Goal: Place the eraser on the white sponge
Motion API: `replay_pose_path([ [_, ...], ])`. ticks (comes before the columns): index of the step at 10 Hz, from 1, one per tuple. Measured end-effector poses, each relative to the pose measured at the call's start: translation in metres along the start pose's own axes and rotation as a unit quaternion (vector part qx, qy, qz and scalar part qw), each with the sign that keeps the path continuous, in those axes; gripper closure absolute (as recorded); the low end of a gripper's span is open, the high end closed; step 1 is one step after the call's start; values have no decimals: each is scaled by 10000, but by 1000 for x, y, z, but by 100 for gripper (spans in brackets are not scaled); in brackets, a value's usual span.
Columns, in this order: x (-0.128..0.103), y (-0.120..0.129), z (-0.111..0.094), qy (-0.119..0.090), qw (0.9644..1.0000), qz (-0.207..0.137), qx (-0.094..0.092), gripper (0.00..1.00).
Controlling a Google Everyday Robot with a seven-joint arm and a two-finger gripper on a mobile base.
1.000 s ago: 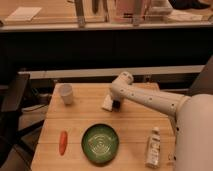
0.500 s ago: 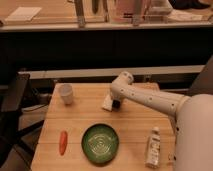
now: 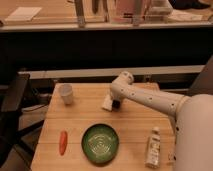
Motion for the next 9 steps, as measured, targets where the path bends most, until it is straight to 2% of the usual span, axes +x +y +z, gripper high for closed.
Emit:
replay_pose_path([
  [2, 0, -1, 0, -15, 10000, -34, 12, 71],
  [6, 0, -2, 0, -46, 9999, -90, 29, 82],
  [9, -1, -3, 0, -71, 9999, -133, 43, 82],
])
